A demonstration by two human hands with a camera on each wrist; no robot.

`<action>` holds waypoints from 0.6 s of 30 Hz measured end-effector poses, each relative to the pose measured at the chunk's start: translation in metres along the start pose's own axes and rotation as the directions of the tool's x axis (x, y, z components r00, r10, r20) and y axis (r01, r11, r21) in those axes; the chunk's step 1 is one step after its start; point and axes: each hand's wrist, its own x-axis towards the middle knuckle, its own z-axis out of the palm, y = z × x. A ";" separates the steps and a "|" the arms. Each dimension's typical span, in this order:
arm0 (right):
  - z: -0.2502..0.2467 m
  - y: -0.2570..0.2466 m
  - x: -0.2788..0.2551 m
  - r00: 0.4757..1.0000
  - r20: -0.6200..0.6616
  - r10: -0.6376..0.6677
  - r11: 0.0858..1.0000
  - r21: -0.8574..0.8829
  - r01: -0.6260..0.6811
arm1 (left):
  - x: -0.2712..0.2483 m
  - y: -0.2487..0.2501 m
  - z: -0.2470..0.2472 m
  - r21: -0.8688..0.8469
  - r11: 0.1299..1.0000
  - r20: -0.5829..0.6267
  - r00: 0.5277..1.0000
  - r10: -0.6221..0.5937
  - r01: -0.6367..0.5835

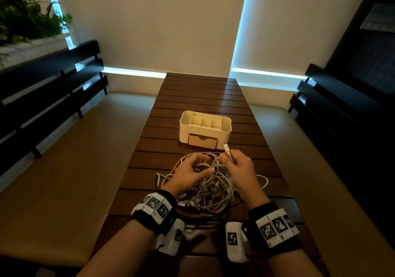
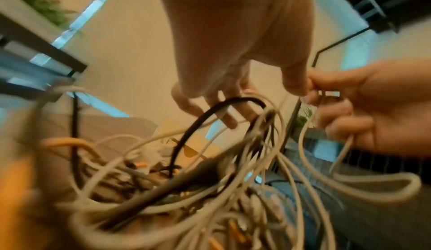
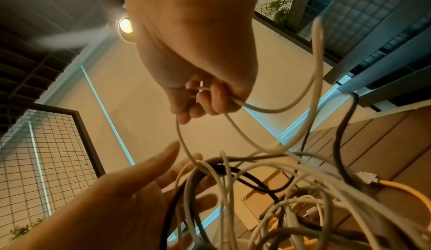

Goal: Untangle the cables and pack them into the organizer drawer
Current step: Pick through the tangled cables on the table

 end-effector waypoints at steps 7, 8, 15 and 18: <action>-0.001 -0.010 -0.001 0.988 0.105 0.111 0.912 -0.405 -0.060 | -0.003 0.014 0.004 0.123 0.991 -0.027 0.997 0.066 -0.062; -0.003 -0.013 -0.002 0.986 0.119 0.120 0.861 -0.508 -0.043 | -0.004 0.014 0.005 0.116 0.991 -0.074 0.994 0.080 -0.071; 0.005 -0.034 -0.010 0.948 0.188 0.258 0.512 -0.858 0.031 | -0.006 0.014 0.014 0.141 0.987 -0.182 0.978 0.101 -0.075; 0.011 -0.037 -0.012 0.973 0.157 0.170 0.263 -0.959 0.109 | -0.008 0.010 0.022 0.265 0.957 -0.128 0.979 0.159 -0.120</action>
